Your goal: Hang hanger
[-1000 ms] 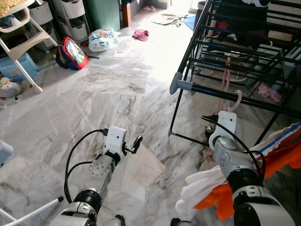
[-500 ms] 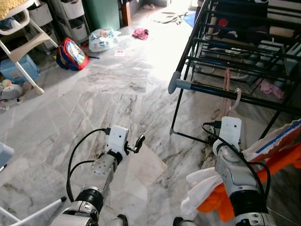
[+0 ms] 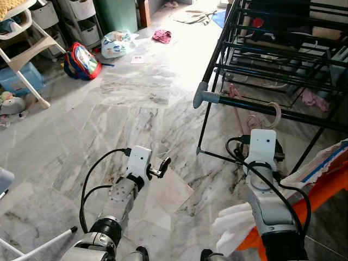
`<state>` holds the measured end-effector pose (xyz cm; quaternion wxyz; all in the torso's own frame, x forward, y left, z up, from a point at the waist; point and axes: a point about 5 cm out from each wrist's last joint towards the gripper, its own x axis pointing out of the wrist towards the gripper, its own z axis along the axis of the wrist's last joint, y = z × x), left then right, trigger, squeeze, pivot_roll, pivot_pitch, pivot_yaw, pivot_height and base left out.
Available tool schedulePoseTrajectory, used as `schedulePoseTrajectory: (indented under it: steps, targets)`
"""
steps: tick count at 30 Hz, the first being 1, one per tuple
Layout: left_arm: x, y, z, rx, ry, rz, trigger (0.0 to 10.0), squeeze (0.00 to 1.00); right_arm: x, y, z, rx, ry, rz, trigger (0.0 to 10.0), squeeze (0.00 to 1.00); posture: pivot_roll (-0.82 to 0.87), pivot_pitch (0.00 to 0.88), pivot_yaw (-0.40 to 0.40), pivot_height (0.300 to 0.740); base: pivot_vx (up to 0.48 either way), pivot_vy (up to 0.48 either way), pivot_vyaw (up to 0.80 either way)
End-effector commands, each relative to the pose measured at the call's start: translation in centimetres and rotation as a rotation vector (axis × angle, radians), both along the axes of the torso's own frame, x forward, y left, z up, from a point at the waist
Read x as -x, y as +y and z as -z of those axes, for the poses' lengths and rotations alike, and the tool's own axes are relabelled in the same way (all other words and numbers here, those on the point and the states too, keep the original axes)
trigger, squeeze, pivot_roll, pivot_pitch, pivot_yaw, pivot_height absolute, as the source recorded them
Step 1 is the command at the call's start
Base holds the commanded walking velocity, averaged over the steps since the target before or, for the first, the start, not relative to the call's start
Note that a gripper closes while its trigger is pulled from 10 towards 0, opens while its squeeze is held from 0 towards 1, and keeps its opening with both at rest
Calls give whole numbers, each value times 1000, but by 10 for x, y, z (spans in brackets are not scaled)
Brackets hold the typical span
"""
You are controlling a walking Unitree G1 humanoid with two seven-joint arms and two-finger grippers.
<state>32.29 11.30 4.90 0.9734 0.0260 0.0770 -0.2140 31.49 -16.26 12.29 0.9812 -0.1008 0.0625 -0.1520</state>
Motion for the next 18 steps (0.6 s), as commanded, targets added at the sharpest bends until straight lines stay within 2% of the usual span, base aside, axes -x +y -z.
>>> schedulePoseTrajectory:
  steps: [1,12,18]
  targets:
    - [0,0,1,-13,6,7,10000,0,2,-3,-3,12,-11,10,10000,1000,-88,179,60,740,0,0,0]
    - [3,-4,4,-15,12,27,10000,0,23,-22,2,31,-9,101,10000,1000,-113,189,71,740,0,0,0]
    - [2,-11,3,-21,20,58,10000,0,30,-28,-10,49,-79,135,10000,1000,-153,194,93,740,0,0,0]
